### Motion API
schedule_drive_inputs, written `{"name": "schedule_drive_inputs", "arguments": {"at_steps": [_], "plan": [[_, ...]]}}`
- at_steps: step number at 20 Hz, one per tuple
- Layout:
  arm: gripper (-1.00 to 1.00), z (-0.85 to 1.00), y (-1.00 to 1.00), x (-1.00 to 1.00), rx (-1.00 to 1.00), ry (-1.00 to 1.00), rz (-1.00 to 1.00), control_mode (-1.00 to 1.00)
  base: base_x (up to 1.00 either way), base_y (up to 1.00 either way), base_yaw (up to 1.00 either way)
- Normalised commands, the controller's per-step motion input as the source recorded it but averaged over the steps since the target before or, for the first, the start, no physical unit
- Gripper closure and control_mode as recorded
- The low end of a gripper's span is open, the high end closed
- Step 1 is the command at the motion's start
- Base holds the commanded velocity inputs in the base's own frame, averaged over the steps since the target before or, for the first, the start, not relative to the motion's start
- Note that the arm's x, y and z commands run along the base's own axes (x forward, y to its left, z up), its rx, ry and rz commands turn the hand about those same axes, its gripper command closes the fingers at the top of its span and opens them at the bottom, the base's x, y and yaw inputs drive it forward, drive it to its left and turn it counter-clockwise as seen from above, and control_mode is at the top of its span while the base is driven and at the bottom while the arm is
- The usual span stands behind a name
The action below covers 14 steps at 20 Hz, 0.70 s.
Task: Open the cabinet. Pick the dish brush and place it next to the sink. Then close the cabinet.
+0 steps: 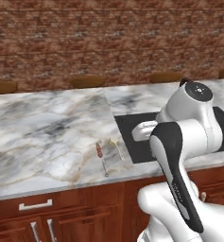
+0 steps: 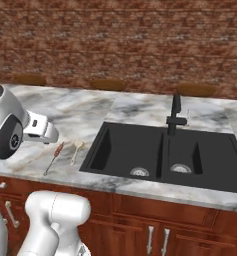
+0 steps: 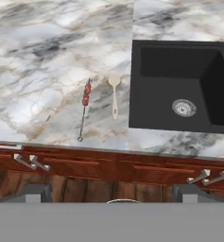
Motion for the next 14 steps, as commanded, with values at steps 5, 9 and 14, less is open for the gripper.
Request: {"name": "schedule_drive_inputs", "arguments": {"at_steps": [5,9,14], "plan": [[-1.00,0.00,0.00,0.00,0.00,0.00,0.00,1.00,-0.59,0.03,0.22],[-1.00,0.00,0.00,0.00,0.00,0.00,0.00,1.00,0.29,0.22,0.67],[-1.00,0.00,0.00,0.00,0.00,0.00,0.00,1.00,0.07,0.01,0.98]]}}
